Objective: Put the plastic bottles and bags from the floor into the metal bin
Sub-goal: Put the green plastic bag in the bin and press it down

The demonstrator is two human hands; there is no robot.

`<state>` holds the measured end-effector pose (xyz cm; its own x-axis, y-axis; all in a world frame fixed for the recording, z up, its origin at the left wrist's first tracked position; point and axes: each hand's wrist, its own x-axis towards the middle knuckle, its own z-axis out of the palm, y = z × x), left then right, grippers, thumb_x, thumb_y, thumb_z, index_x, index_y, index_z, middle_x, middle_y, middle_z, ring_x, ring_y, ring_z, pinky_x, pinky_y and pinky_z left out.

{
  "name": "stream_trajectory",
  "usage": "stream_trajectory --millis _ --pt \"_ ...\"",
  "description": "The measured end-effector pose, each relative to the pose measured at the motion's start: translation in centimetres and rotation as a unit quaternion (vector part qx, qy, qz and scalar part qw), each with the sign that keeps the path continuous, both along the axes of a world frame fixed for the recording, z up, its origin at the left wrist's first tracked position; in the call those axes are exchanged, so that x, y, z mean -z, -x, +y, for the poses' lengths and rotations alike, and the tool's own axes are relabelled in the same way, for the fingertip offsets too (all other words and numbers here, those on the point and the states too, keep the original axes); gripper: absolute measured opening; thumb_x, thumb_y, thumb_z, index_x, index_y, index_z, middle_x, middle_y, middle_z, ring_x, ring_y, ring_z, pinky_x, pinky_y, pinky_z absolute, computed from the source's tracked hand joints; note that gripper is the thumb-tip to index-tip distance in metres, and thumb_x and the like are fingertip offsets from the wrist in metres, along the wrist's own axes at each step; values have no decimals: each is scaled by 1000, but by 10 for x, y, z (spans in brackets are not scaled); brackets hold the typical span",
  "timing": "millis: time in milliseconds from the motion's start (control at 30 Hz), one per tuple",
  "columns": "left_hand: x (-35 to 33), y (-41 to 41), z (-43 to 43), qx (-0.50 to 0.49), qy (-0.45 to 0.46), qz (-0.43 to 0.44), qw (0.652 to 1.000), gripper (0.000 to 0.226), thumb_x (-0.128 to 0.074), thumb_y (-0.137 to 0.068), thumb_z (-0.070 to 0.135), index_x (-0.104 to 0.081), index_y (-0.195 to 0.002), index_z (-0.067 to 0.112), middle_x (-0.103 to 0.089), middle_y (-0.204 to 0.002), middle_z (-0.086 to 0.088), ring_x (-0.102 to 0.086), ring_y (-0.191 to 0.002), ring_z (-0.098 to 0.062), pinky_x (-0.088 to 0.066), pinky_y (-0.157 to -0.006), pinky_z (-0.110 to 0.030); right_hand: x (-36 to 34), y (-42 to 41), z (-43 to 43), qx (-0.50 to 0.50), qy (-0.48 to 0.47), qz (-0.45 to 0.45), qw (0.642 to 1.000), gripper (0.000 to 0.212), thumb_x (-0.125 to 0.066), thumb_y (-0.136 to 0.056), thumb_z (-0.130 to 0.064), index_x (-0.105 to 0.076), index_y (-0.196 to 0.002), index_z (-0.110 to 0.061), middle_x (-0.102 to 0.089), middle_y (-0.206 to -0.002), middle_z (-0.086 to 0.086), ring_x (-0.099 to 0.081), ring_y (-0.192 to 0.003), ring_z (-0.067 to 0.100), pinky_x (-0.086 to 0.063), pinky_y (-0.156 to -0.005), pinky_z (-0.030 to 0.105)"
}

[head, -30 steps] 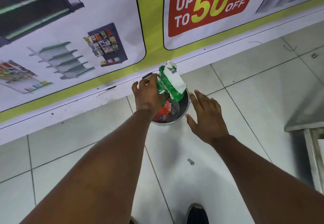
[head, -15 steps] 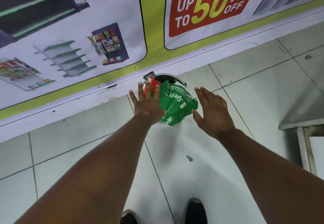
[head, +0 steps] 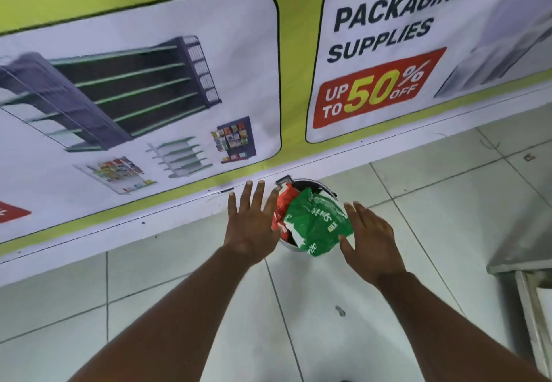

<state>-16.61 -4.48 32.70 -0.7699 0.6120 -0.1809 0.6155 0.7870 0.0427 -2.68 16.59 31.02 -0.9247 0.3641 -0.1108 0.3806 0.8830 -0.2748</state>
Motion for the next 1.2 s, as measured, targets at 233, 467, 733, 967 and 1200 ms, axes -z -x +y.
stream_trajectory --millis 233,467,733,967,1200 --pt "82 7 -18 -5 -8 6 1000 77 -42 -92 52 -2 -152 26 2 -163 -7 11 -147 -28 -1 -116 -57 123 40 -15 126 88 -174 973 131 -75 -56 -73 11 -149 -38 16 -162 10 1 -147 42 -22 -109 68" --pt "144 17 -47 2 -47 6 999 79 -51 -88 51 -10 -152 27 -10 -162 -7 3 -147 -28 -6 -117 -57 191 78 -8 243 146 -30 959 93 -80 -70 -21 -27 -146 -22 -36 -136 22 -56 -109 47 -49 -94 49" --pt "171 43 -36 -18 -55 5 998 76 -44 -91 52 -5 -152 26 -6 -162 -8 5 -147 -29 -5 -117 -57 200 135 -4 -167 -159 35 972 49 -56 -77 6 -58 -125 -3 -54 -133 22 -54 -104 44 -47 -87 48" --pt "186 56 -26 -32 -58 0 998 76 -45 -91 50 -7 -152 25 -7 -162 -9 5 -147 -29 -5 -117 -57 233 145 -28 -262 -145 -223 928 41 -55 -89 -15 -52 -130 -14 -54 -135 8 -52 -118 32 -43 -98 44" --pt "142 55 -35 -39 -24 -6 999 79 -45 -91 52 -1 -152 26 0 -162 -7 7 -147 -29 -6 -117 -56 168 156 -12 -173 -41 -329 927 62 -43 -94 -20 -24 -148 -41 -10 -164 -6 -32 -139 39 -28 -111 63"
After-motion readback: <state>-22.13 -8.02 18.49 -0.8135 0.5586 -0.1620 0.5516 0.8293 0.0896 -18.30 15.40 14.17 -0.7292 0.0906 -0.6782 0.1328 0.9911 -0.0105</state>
